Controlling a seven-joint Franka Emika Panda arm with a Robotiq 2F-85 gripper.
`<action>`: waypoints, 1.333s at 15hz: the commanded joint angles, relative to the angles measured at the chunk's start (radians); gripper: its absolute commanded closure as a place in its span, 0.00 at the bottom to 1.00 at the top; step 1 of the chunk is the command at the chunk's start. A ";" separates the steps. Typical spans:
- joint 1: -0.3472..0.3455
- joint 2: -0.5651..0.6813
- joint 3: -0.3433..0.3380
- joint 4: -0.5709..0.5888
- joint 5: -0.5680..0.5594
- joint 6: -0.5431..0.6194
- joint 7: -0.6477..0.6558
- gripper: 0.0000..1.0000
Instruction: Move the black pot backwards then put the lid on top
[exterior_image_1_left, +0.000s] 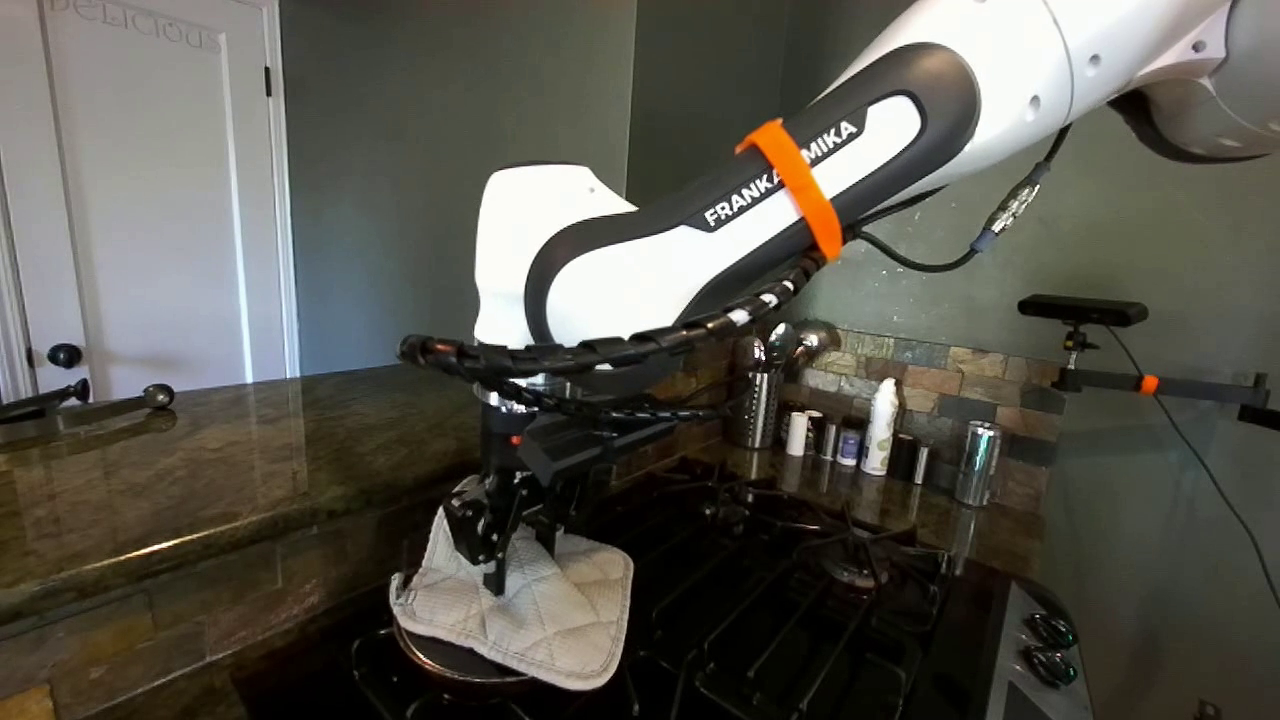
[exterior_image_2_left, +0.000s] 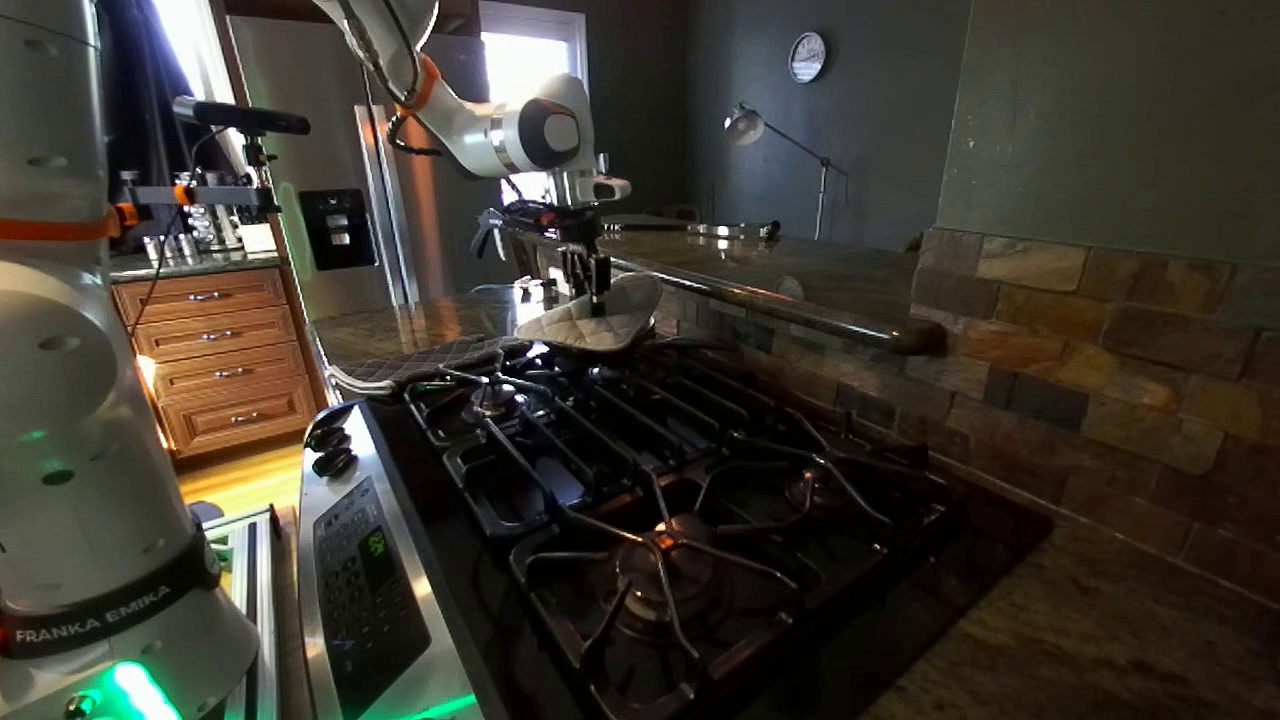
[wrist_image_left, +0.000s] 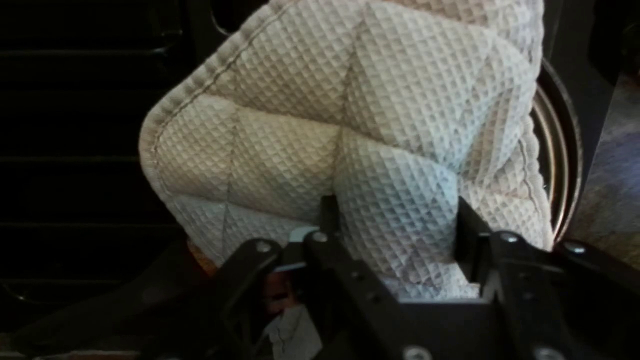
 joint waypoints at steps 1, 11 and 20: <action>0.011 0.010 -0.008 0.036 0.031 -0.055 -0.017 0.70; 0.014 0.017 -0.010 0.047 0.032 -0.080 -0.010 0.70; 0.012 0.005 -0.011 0.050 0.035 -0.089 -0.011 0.00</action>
